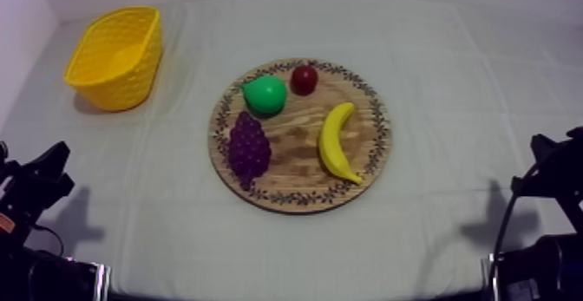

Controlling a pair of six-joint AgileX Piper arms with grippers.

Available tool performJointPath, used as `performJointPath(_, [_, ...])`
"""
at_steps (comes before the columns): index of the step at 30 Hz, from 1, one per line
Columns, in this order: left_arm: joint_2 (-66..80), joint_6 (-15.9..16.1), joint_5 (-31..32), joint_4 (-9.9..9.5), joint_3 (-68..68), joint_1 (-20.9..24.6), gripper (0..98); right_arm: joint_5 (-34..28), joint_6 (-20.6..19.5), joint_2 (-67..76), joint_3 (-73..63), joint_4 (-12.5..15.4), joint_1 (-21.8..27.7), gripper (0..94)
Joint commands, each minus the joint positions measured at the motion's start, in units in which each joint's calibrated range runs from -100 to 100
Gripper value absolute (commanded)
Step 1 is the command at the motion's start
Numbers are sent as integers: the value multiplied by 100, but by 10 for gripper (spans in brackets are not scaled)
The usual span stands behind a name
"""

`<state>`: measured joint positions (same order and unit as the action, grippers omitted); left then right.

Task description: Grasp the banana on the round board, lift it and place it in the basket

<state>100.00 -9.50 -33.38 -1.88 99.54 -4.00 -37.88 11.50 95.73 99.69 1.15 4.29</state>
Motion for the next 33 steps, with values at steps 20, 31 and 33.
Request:
performJointPath(20, [0,2,-1,0,1,-2,1,-2,1,2,9,-1,0,3])
performJointPath(31, [-8,125,193,21,-19,-89,1,-2,1,2,9,-1,0,3])
performJointPath(33, [-97,122,256,24,-149,-110,1,-2,1,2,9,-1,0,3])
